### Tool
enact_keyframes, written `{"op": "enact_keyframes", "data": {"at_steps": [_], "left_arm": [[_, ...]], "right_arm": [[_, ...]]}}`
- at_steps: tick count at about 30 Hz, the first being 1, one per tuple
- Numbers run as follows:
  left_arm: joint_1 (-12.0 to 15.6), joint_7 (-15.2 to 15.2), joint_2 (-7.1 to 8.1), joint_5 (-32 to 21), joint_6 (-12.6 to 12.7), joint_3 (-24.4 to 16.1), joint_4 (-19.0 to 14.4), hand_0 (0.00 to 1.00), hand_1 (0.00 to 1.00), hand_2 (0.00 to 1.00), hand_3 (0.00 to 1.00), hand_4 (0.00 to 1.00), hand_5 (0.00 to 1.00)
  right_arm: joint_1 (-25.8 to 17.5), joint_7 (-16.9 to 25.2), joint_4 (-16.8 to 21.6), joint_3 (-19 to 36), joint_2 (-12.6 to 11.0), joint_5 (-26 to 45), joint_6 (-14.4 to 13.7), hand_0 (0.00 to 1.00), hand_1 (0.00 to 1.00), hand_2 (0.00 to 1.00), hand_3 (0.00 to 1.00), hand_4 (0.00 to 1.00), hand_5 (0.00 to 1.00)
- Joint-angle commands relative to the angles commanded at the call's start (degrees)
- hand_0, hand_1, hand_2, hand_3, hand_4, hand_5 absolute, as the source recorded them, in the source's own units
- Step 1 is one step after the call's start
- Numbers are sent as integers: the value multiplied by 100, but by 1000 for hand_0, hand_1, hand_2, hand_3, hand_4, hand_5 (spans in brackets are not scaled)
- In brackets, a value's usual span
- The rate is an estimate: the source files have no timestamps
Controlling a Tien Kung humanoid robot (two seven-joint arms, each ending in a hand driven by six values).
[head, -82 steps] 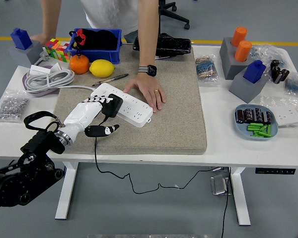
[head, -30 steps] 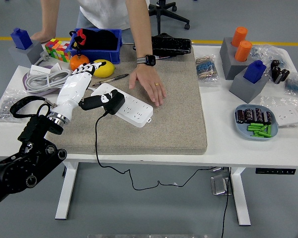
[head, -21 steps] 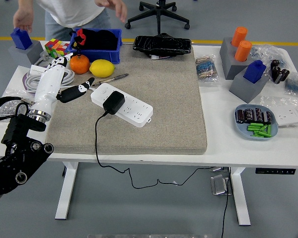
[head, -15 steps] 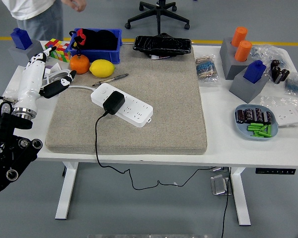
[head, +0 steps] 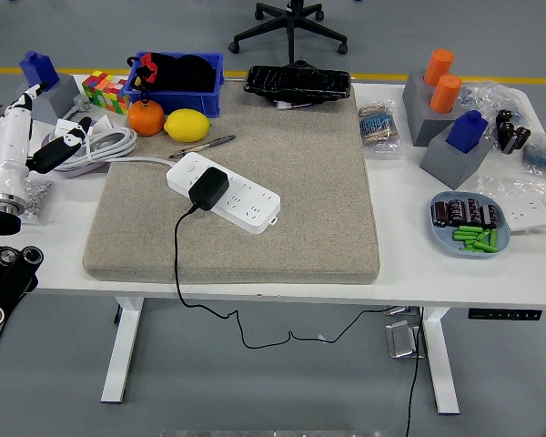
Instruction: Press the white button,pick up the black plug,place it near the board,insert it into the board
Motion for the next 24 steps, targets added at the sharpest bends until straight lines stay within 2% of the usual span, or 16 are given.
{"op": "enact_keyframes", "data": {"at_steps": [11,24], "left_arm": [[136,54,124,34,-119,-528,-155,979,956,911,882,820,641],[294,96,152,121,-200,-985,-272,977,954,910,880,818,645]], "right_arm": [[35,9,-9,24,-25,8,-21,682,591,583,574,622,298],[69,13,-4,40,-26,-17,-22,683,591,583,574,621,300]]}}
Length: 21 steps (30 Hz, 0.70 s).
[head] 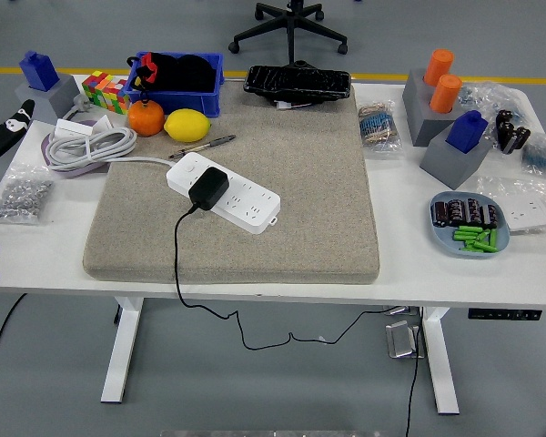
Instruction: Press the white button,pick up the black plug,place it near the board,insert it into the board
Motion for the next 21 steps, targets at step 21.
{"op": "enact_keyframes", "data": {"at_steps": [21], "left_arm": [[137,13,34,43,-19,-194,-162,982,952,906,875,814,647]], "right_arm": [[-24,4,6,141,21,-108,18,683,591,584,574,622,306]]}}
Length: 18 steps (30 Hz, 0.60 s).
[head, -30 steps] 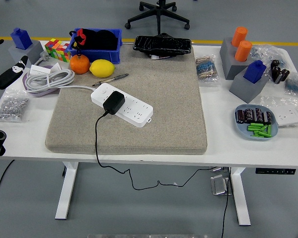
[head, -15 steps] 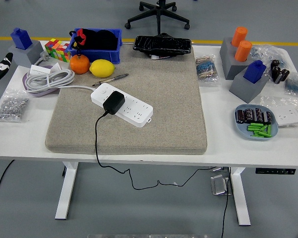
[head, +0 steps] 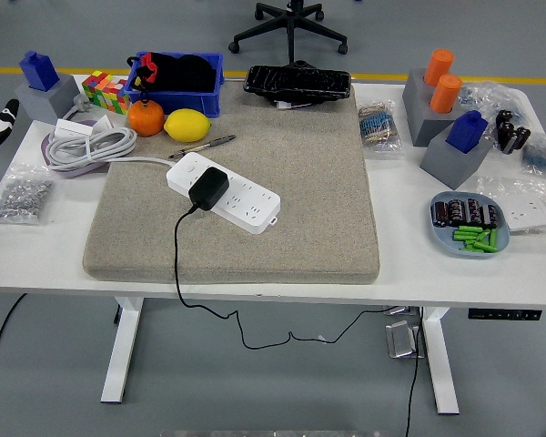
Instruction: Press the white button,pick up the black plug,place it near the board,insert it into the board
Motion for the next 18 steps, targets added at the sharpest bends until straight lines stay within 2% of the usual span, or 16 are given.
{"op": "enact_keyframes", "data": {"at_steps": [18], "left_arm": [[62,64,-27,63,-33,-121,-64,988,953,904,861,812,650]], "right_arm": [[-16,1,-18,141,7,-40,9,683,591,585,575,624,311]]}}
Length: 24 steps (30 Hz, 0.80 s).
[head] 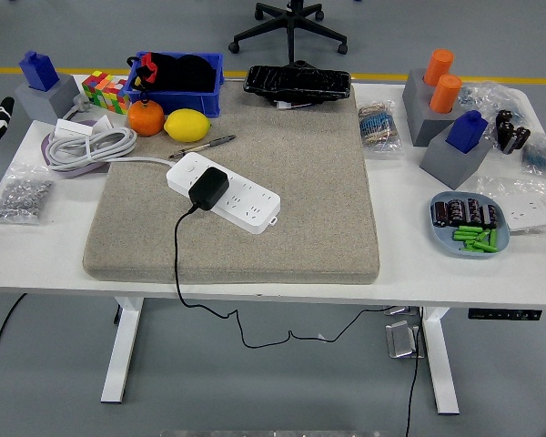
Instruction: Press the white button,pick up the black plug,place it near the board,insert it into the board
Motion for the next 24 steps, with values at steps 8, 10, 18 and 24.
{"op": "enact_keyframes", "data": {"at_steps": [8,10,18,24], "left_arm": [[38,16,-16,11,-20,-95,-37,989,954,903,850,810,653],[44,16,-13,10,-23,-105,-46,989,954,903,850,810,653],[88,36,-76,19,-42,-152,-68,989,954,903,846,809,655],[106,42,-81,17,-48,-136,-83,990,956,903,842,810,657]], "right_arm": [[-8,-1,-1,54,-1,-23,2,683,592,585,575,625,310],[-11,-1,-4,63,1,-22,2,683,592,585,575,625,310],[-16,2,-4,95,13,-31,6,683,592,585,576,626,311],[-35,2,-5,137,49,-57,10,683,592,585,575,626,312]]}}
